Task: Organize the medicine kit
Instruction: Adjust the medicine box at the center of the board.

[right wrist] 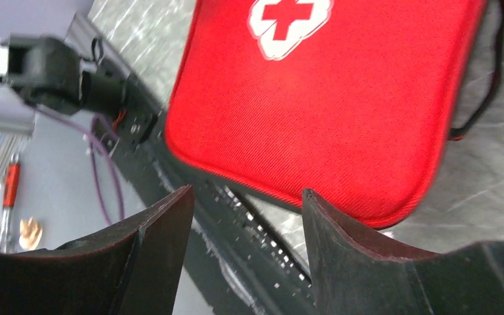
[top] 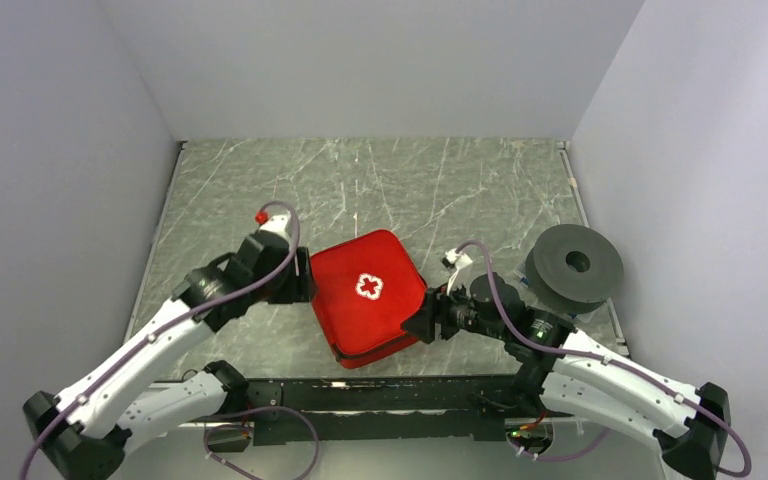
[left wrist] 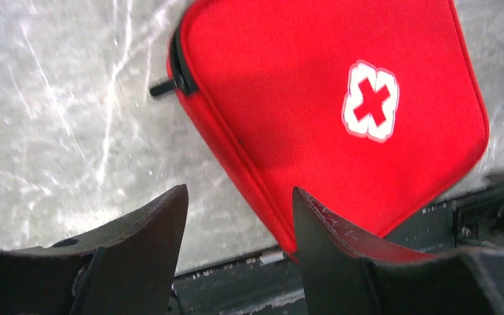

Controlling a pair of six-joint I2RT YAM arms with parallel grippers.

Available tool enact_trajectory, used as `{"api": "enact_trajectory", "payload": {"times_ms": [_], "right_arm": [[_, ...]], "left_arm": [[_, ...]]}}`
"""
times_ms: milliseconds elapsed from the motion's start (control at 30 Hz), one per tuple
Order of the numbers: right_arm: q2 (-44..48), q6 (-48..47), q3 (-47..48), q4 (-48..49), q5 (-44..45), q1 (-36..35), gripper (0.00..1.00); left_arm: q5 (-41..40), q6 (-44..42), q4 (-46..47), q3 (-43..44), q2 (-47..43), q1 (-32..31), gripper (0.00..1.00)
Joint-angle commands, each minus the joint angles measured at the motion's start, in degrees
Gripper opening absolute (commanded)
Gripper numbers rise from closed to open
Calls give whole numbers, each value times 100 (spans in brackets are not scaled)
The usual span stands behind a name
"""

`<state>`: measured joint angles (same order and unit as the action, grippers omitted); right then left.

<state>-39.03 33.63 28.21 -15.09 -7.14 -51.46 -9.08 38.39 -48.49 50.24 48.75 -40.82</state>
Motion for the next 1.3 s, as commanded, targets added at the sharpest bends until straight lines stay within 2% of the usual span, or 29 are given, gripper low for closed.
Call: {"api": "enact_trajectory", "payload": {"times_ms": [0, 167, 333, 633, 800, 933, 1100, 1267], "right_arm": [[57, -3, 267, -406, -10, -542, 64], [-13, 280, -152, -192, -155, -933, 63], [-385, 660, -415, 118, 313, -1259, 63], [-1076, 1081, -711, 612, 1219, -1518, 57], [-1509, 1638, -976, 1173, 1727, -1611, 51], [-1566, 2121, -1194, 1565, 2190, -1648, 49], [-1470, 2323, -1118, 1706, 2894, -1634, 46], [-1711, 2196, -772, 1777, 3200, -1412, 46]], "left_arm": [[665, -945, 754, 607, 663, 909, 64], [1249, -1250, 1144, 1300, 1758, 1891, 63], [1870, -1352, 1646, 1745, 2881, 2348, 62], [2582, -1153, 2104, 2145, 4508, 2456, 55], [2914, -992, 2337, 2149, 5220, 2456, 42], [3108, -1011, 2502, 1826, 5353, 2431, 33], [3344, -695, 3078, 879, 4908, 2384, 29], [3063, -571, 3171, 157, 4355, 2121, 27]]}}
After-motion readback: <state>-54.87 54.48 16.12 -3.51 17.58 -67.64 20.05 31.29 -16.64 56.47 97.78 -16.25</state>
